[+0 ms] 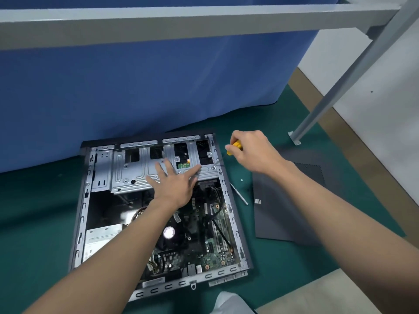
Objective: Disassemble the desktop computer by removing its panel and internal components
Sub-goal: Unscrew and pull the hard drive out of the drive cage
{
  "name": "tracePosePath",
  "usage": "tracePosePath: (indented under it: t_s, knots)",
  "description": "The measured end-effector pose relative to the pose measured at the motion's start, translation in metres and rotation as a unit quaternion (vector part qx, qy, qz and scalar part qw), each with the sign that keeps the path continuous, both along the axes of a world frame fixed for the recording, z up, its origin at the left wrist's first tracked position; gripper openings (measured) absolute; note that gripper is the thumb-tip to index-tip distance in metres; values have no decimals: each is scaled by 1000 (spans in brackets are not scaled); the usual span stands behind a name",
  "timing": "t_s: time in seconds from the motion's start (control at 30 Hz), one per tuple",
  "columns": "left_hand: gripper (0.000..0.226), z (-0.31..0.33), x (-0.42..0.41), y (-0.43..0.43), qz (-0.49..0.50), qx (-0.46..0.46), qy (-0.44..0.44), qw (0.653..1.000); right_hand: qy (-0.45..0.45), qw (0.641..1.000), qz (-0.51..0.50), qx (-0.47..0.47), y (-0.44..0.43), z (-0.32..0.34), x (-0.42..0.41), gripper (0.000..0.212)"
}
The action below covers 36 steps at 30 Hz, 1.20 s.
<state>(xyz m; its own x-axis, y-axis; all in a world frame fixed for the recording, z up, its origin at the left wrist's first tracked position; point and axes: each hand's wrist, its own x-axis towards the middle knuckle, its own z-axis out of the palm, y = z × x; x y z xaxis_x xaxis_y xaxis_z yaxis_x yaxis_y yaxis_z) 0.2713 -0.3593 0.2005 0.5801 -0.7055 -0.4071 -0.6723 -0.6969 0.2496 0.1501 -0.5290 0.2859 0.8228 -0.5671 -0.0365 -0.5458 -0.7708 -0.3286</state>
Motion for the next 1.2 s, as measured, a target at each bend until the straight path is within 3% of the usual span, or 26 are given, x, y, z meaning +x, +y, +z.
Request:
tracePosePath:
  t_s: [0.33,0.83,1.03,1.2]
  knots:
    - [43,3,-14,-12,6,25,2,1000,-16,999,17,25,-10,-6,-4,22]
    - [40,3,-12,-15,10,37,17,999,91,990,98,-33,1,4,28,17]
    - [41,5,-11,-15,1,37,23,999,190,969,118,-110,14,21,47,26]
    - [42,7,-12,-13,-3,33,23,999,294,950,90,-49,16,35,68,20]
